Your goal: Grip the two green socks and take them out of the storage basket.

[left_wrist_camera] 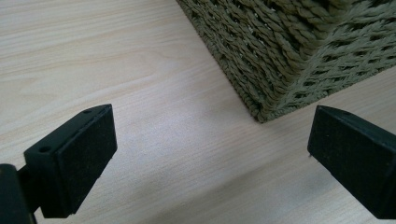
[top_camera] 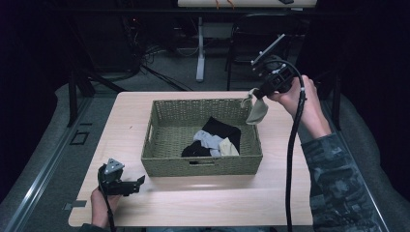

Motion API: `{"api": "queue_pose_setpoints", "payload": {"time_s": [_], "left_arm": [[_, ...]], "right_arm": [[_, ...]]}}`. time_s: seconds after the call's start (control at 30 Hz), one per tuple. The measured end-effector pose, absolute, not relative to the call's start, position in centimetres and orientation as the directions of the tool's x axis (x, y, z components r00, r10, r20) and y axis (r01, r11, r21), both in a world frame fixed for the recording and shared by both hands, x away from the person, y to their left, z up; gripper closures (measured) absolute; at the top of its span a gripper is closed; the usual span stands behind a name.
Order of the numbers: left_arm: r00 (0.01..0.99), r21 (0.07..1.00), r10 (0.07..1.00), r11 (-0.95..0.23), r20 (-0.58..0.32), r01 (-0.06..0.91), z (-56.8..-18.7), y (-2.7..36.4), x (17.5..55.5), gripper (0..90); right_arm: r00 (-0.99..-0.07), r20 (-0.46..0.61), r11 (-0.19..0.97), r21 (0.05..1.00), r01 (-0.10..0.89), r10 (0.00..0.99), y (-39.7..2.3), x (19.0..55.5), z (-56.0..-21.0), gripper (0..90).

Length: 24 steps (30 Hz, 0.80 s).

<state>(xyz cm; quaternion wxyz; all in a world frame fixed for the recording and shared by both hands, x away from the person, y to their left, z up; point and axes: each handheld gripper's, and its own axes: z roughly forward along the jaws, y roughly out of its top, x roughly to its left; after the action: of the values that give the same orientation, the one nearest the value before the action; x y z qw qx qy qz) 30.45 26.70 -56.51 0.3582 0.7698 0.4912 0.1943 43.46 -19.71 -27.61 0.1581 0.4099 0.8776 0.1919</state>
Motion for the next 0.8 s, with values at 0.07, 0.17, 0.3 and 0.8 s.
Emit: {"api": "queue_pose_setpoints", "payload": {"time_s": [0.07,0.17,0.3,0.8], "left_arm": [[0.442,0.742,0.895,-0.264,-0.05,0.617,-56.5,26.7,30.5,1.3],[0.441,0.742,0.896,-0.259,-0.054,0.618,-56.5,26.7,30.5,1.3],[0.44,0.742,0.896,-0.259,-0.054,0.618,-56.5,26.7,30.5,1.4],[0.442,0.745,0.895,-0.259,-0.053,0.614,-56.5,26.6,30.4,1.3]], "right_arm": [[-0.605,-0.115,0.579,0.473,0.665,0.788,-20.4,43.4,-27.5,86.6],[-0.585,-0.109,0.556,0.486,0.674,0.804,-21.5,43.2,-27.4,86.6],[-0.554,-0.118,0.534,0.487,0.691,0.824,-23.0,43.1,-27.5,86.6],[-0.46,-0.116,0.458,0.457,0.762,0.881,-27.4,43.0,-30.8,86.6]]}}
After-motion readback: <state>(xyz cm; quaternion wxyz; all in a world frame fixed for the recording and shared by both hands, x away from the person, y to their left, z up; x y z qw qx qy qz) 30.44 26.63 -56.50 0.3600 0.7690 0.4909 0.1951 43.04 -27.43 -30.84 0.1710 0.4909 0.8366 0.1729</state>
